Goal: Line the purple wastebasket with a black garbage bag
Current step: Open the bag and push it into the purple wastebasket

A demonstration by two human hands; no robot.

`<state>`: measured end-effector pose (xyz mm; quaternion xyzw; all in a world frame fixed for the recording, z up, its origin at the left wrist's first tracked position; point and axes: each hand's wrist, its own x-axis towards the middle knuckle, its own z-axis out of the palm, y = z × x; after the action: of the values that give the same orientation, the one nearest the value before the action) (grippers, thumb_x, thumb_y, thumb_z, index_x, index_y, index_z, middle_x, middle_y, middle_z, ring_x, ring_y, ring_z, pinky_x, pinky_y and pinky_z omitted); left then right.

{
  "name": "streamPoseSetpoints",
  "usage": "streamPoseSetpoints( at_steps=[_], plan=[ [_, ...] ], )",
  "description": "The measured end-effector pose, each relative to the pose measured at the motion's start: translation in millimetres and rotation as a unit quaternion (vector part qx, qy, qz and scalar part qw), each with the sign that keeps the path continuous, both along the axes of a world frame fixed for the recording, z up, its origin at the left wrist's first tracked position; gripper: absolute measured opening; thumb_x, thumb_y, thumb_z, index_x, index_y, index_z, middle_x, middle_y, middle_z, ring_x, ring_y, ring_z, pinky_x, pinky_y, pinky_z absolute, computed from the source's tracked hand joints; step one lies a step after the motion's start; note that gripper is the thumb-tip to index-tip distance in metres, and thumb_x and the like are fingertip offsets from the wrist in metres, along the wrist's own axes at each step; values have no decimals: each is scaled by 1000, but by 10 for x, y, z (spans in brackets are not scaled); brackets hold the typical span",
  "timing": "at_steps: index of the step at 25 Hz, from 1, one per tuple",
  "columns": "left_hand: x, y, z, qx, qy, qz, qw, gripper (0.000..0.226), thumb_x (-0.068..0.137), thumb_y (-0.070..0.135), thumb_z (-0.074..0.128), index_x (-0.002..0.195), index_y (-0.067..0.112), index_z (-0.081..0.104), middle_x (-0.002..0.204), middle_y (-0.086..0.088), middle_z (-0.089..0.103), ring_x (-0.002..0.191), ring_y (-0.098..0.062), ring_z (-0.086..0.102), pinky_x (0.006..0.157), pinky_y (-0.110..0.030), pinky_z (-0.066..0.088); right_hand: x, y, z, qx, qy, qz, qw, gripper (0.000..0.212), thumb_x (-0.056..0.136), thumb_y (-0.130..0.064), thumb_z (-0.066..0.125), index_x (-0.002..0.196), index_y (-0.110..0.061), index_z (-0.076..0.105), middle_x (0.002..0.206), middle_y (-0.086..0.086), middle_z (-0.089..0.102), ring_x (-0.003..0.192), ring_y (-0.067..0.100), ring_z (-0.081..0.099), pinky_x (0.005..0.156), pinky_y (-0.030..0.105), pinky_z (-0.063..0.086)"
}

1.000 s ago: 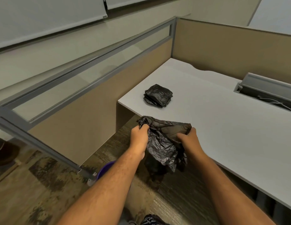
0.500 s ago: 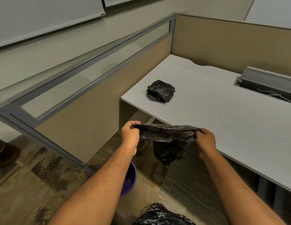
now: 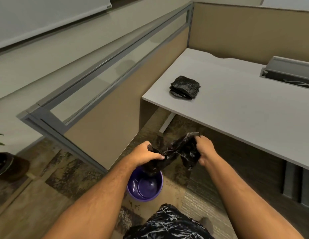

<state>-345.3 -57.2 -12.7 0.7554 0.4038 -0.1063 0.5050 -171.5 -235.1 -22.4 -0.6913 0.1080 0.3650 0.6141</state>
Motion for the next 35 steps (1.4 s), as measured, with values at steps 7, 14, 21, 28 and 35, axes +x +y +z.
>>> streamPoseSetpoints(
  at_steps=[7,14,21,28,35],
  plan=[
    [-351,183,-162,143,-164,-7,976,16,85,37,81,83,23,76,73,10,65,62,-1,53,69,-29,47,-641,415,-178,-14,-82,94,992,25,90,-18,57,91,5,65,86,10,62,84,27,58,76,40,46],
    [-638,93,-421,180,-77,-116,974,29,83,45,83,104,25,76,94,7,64,88,-14,63,76,-30,48,-755,433,-239,-9,-45,140,989,16,87,-26,66,87,-12,73,98,15,74,93,30,70,84,44,55],
    [-582,317,-466,92,-59,235,966,26,94,7,62,78,24,74,71,3,69,63,-16,59,52,-20,45,-446,48,-646,-173,-169,335,911,22,81,5,72,86,-17,74,83,4,73,78,21,68,65,25,51],
    [-722,301,-744,139,-11,211,967,27,97,18,54,77,14,72,74,-6,69,75,-28,62,68,-38,47,-586,-31,-1163,-147,61,146,976,34,99,1,39,87,-20,64,76,9,63,59,25,54,64,38,51],
    [-941,299,-1264,180,-3,162,970,22,93,31,53,73,21,55,63,4,60,62,-20,56,55,-33,38,-581,120,-1694,-112,213,-42,970,15,104,-8,59,94,-11,69,93,14,73,86,29,69,73,46,62]
  ],
)
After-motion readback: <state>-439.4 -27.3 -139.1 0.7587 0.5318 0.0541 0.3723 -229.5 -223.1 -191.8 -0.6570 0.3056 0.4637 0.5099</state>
